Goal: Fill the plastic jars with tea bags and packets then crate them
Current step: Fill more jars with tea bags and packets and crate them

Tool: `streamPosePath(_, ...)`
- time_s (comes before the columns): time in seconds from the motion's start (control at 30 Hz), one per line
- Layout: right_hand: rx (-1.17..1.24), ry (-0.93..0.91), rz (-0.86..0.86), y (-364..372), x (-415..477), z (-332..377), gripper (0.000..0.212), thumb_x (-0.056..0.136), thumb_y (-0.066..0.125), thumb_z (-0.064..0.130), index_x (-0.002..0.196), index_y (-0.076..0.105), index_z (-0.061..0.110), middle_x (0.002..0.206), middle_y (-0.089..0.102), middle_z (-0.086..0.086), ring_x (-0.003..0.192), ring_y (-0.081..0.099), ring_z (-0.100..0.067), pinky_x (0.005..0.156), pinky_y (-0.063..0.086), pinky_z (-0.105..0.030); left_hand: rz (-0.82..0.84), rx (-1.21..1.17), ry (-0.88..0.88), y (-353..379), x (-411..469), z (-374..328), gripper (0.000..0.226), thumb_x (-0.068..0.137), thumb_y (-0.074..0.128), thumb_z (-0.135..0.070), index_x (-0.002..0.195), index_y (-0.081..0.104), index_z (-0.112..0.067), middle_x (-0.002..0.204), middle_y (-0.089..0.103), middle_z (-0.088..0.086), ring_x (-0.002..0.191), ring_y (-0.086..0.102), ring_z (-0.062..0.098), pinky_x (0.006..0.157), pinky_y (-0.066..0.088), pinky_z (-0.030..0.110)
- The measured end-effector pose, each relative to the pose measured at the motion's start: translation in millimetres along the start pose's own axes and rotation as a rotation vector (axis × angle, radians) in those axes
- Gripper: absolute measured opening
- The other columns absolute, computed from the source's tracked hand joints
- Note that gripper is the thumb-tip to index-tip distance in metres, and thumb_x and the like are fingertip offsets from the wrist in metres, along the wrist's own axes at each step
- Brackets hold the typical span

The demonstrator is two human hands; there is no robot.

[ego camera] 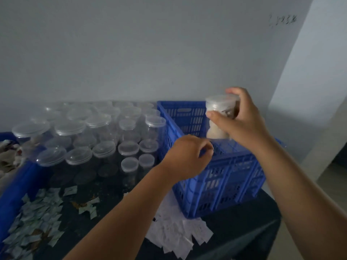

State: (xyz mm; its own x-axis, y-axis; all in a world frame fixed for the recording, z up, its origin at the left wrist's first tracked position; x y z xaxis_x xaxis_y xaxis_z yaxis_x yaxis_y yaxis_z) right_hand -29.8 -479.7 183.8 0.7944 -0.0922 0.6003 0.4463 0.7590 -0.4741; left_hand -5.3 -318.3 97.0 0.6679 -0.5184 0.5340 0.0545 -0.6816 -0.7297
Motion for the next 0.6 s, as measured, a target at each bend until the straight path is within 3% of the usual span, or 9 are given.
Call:
streamPosePath(0.07,-0.164,0.117,0.063,-5,27,-26,0.076,0.066,0.079,0.062,0.134,0.053,0.039,0.114,0.065,0.013,0.096,0.064,-0.003,0.068,0.044,-0.013,-0.044,0.024,0.085,14,8,-1,0.049,0.106,0.057,-0.022,0.058,0.045,-0.018,0.05,0.042,0.0,0.05,0.04,0.02,0.069,0.035,0.031)
streamPosePath(0.13,-0.395,0.193,0.184,-3,47,-55,0.08,0.063,0.078,0.065,0.133,0.057,0.033,0.118,0.062,0.007,0.101,0.061,-0.015,0.071,0.043,-0.026,-0.124,0.011,0.105,21,8,1,0.059,0.103,0.061,-0.022,0.052,0.03,-0.019,0.043,0.028,0.001,0.042,0.026,0.02,0.062,0.023,0.028)
streamPosePath(0.2,-0.62,0.186,0.311,5,60,-80,0.07,0.067,0.083,0.071,0.117,0.062,0.027,0.102,0.056,0.014,0.093,0.06,-0.019,0.071,0.041,-0.032,-0.175,-0.021,0.122,25,6,2,0.059,0.099,0.063,-0.017,0.052,0.027,-0.018,0.043,0.025,0.002,0.043,0.022,0.019,0.063,0.021,0.028)
streamPosePath(0.27,-0.871,0.175,0.471,18,68,-98,0.061,0.075,0.08,0.076,0.086,0.064,0.018,0.08,0.045,0.021,0.076,0.063,-0.02,0.063,0.045,-0.035,-0.212,-0.055,0.128,27,6,4,0.059,0.096,0.064,-0.012,0.053,0.025,-0.02,0.045,0.023,0.0,0.045,0.018,0.016,0.063,0.022,0.027)
streamPosePath(0.33,-0.996,0.303,0.66,32,74,-117,0.06,0.08,0.08,0.072,0.076,0.071,0.013,0.071,0.064,0.016,0.067,0.071,-0.021,0.067,0.059,-0.035,-0.226,-0.07,0.123,30,7,7,0.057,0.096,0.063,-0.012,0.053,0.026,-0.02,0.045,0.022,0.0,0.046,0.016,0.014,0.066,0.024,0.029)
streamPosePath(0.43,-1.009,0.531,0.883,53,70,-137,0.035,0.087,0.089,0.041,0.096,0.078,0.008,0.094,0.079,-0.008,0.088,0.079,-0.024,0.086,0.067,-0.043,-0.239,-0.091,0.129,32,7,8,0.053,0.096,0.06,-0.018,0.053,0.028,-0.019,0.046,0.021,-0.002,0.046,0.016,0.012,0.071,0.024,0.029)
streamPosePath(0.53,-1.14,0.483,1.049,72,61,-139,0.03,0.096,0.08,0.029,0.115,0.074,0.006,0.114,0.077,-0.01,0.111,0.074,-0.027,0.104,0.059,-0.045,-0.263,-0.11,0.14,33,7,8,0.053,0.094,0.061,-0.016,0.052,0.029,-0.018,0.046,0.021,-0.003,0.047,0.017,0.011,0.073,0.025,0.029)
streamPosePath(0.6,-1.171,0.376,1.091,81,60,-134,0.028,0.095,0.078,0.028,0.113,0.07,0.008,0.109,0.077,-0.007,0.109,0.074,-0.027,0.103,0.059,-0.044,-0.276,-0.112,0.132,34,7,10,0.054,0.092,0.064,-0.011,0.051,0.03,-0.017,0.045,0.023,-0.002,0.047,0.018,0.011,0.075,0.027,0.029)
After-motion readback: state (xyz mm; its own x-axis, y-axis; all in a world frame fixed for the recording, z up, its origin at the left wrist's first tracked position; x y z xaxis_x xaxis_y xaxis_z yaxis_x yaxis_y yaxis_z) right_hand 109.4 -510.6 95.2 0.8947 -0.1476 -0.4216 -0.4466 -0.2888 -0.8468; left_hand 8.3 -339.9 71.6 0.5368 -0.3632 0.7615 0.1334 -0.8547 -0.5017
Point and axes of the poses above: each hand's wrist, its own x-axis towards the middle knuckle, its own y-axis out of the palm, z = x × y, the point moved 3 cm from there along x, towards the middle knuckle
